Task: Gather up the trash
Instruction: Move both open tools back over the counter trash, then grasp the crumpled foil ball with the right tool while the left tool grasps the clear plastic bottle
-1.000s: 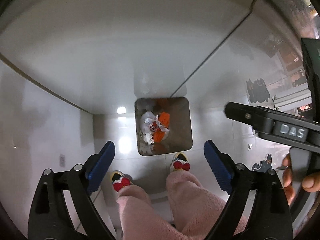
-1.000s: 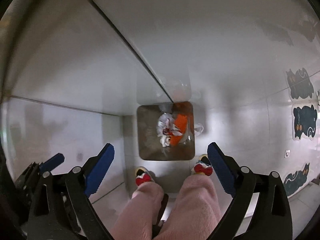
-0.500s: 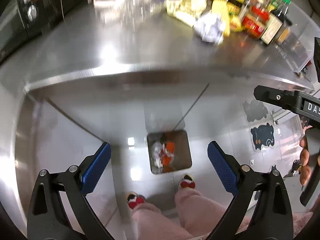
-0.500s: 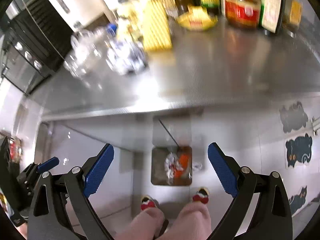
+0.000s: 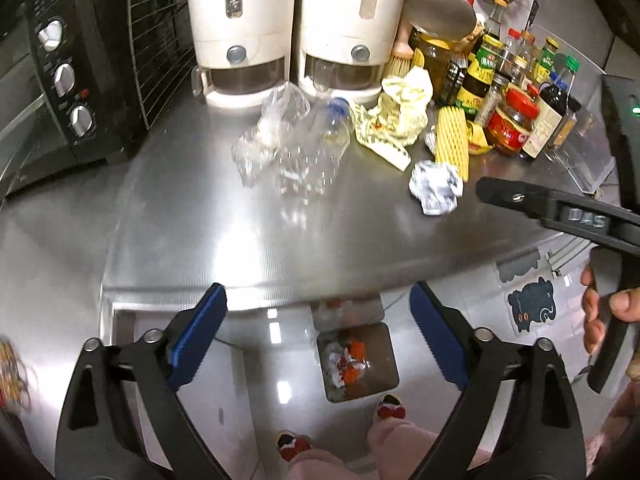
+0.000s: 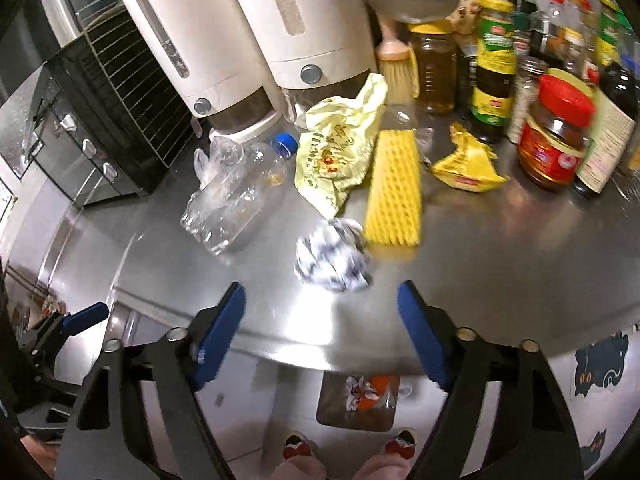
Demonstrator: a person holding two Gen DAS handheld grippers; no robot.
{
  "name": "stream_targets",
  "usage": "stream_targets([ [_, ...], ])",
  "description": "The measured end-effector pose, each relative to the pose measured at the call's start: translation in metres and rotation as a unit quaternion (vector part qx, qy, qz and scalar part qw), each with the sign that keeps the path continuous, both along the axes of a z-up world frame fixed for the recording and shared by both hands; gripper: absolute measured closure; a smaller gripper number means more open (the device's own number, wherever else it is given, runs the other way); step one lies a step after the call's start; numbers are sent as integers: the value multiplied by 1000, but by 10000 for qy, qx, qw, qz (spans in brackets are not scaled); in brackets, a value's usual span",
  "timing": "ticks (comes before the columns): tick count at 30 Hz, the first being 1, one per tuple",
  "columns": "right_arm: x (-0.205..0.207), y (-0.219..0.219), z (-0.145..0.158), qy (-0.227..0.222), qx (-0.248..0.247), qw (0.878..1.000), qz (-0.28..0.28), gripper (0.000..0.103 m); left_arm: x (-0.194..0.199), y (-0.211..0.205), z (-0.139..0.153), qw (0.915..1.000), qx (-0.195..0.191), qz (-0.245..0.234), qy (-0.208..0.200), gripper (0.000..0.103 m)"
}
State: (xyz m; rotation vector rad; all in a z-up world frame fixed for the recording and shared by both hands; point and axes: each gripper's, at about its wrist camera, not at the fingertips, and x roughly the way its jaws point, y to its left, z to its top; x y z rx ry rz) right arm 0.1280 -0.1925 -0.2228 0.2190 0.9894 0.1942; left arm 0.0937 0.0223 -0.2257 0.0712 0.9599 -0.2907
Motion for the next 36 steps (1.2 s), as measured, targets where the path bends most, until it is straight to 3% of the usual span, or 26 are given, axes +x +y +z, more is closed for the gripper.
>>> stream_targets([
  [8, 40, 12, -27, 320, -134, 9993, 109, 44, 46, -1, 2, 9998, -167, -75, -19, 27],
  [19, 62, 5, -51, 601, -92, 9981, -19, 49, 112, -16, -16, 9996, -37, -284, 81, 27],
  [28, 71, 3, -54, 638, -3, 9980, -38, 51, 142, -26, -34, 9986, -93, -423, 305, 28],
  [31, 70, 0, -54, 636, -8, 9980, -54, 53, 149, -29, -40, 9981, -116, -450, 406, 32],
  [33, 70, -1, -53, 612, -14, 9981, -57, 57, 151, -30, -45, 9977, -153, -463, 464, 40],
  [36, 69, 0, -49, 546, -28, 9985, -39, 60, 152, -32, -48, 9976, -178, -468, 473, 41],
])
